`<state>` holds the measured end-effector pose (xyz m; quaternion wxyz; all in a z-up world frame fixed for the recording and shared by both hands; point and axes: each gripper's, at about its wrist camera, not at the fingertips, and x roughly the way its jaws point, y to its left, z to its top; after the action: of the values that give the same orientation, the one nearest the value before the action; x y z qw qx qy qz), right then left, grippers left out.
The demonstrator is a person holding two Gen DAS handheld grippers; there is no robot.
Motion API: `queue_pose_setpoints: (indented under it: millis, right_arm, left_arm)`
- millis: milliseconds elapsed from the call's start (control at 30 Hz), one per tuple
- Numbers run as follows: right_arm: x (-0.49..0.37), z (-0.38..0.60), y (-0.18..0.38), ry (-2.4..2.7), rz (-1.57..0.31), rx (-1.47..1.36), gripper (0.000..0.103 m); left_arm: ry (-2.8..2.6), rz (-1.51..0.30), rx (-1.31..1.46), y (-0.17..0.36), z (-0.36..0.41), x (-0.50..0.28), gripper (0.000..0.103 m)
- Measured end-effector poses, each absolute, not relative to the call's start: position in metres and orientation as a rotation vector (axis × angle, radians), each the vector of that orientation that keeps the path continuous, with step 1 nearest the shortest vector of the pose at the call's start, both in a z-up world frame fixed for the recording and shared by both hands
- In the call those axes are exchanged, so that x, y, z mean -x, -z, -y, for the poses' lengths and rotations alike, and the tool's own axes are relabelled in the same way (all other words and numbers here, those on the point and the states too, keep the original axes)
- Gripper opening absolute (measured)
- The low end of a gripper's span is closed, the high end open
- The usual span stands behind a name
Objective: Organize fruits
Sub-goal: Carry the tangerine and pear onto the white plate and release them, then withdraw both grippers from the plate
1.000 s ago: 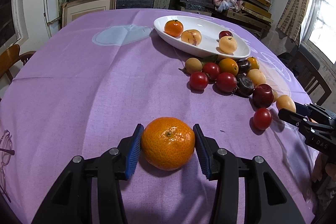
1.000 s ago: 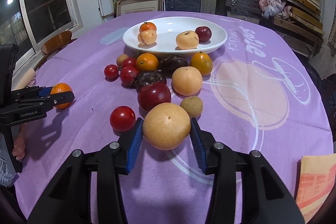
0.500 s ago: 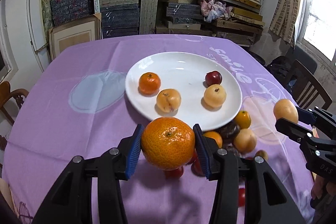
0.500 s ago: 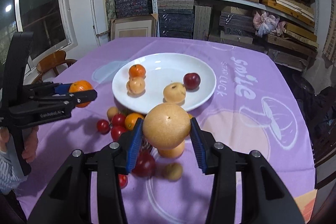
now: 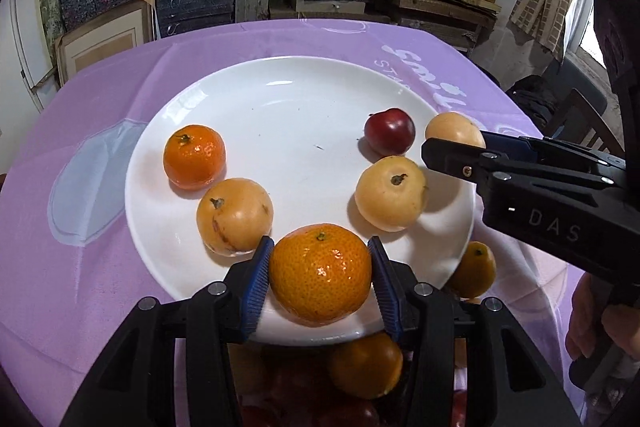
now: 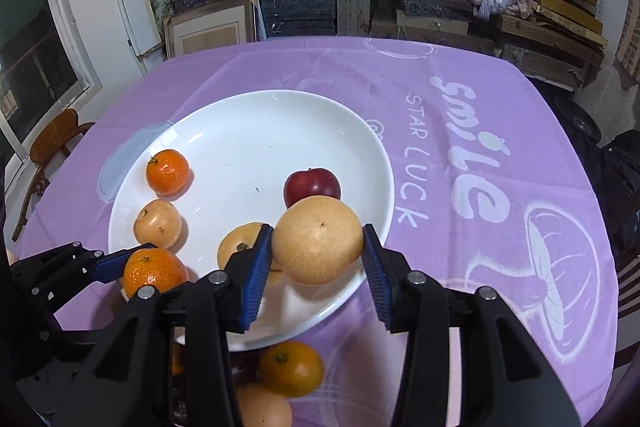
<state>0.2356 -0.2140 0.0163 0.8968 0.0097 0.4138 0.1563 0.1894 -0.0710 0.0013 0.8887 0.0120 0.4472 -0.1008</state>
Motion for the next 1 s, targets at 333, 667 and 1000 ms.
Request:
queue_pose_setpoints:
  millis: [333,667,1000]
  right_arm:
    - [-0.265,0.212,-0.007,-0.304,-0.888,-0.059,0.046]
    - [-0.189,0.256,-0.057,-0.313,-0.672,-0.189,0.082]
    - [-0.049,0.279,-0.035,-0.237,-0.481,-0.098,0.099]
  left_arm:
    - [0.158,-0.900,-0.009,-0.006,0.052,-0.200,0.058]
    - [0.084,-0.729,0.027,-0.069,0.012,-0.133,0.099]
    - [-0.008,-0.785,0.003,-0.019,-0.020,-0.074,0.100]
